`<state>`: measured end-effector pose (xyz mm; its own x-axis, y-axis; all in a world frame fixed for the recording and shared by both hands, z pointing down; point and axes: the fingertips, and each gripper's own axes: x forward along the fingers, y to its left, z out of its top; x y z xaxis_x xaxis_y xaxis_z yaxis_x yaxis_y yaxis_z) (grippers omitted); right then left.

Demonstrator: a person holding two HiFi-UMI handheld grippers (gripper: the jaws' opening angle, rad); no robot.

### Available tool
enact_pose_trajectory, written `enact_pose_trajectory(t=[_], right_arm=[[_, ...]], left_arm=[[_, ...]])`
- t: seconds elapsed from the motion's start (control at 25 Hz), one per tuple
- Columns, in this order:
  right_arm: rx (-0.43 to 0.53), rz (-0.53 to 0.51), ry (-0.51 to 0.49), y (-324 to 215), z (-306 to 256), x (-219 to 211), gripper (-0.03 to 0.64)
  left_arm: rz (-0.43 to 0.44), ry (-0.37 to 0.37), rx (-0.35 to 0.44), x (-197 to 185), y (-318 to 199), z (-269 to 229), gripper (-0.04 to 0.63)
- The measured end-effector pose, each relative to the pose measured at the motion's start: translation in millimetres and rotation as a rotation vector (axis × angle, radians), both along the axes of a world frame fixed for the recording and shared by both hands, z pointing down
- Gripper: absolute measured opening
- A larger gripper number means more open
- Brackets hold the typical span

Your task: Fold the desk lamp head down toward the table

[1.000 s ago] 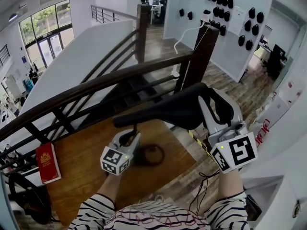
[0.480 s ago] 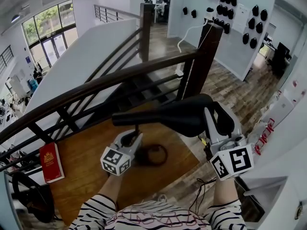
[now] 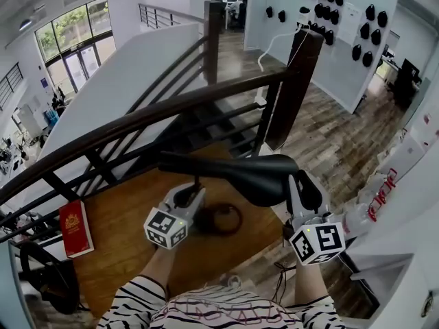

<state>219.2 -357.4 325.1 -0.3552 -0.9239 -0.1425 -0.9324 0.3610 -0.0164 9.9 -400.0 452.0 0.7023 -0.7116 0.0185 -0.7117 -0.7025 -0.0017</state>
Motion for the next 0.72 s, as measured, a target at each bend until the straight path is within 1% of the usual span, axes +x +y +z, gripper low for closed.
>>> enact_pose_trajectory(t=[0.08, 0.32, 0.56, 0.72], right_arm=[[-0.053, -0.005, -0.031, -1.9, 22.6, -3.8, 0.087], [-0.171, -0.021, -0.076, -3.6, 77.9, -17.3, 0.091], [-0.249, -0.062, -0.092, -6.9, 110.3, -36.5, 0.089], [-0.274, -0.085, -0.101, -7.3, 124.5, -47.0, 0.075]], left_arm=[[-0.001, -0.001, 0.001, -0.8, -0.3, 0.5, 0.055], [-0.002, -0.007, 0.0, 0.2, 0.9, 0.5, 0.055], [-0.001, -0.02, 0.001, -0.5, -0.8, 0.3, 0.055], [-0.005, -0.054, -0.004, -0.9, 0.2, 2.6, 0.055]])
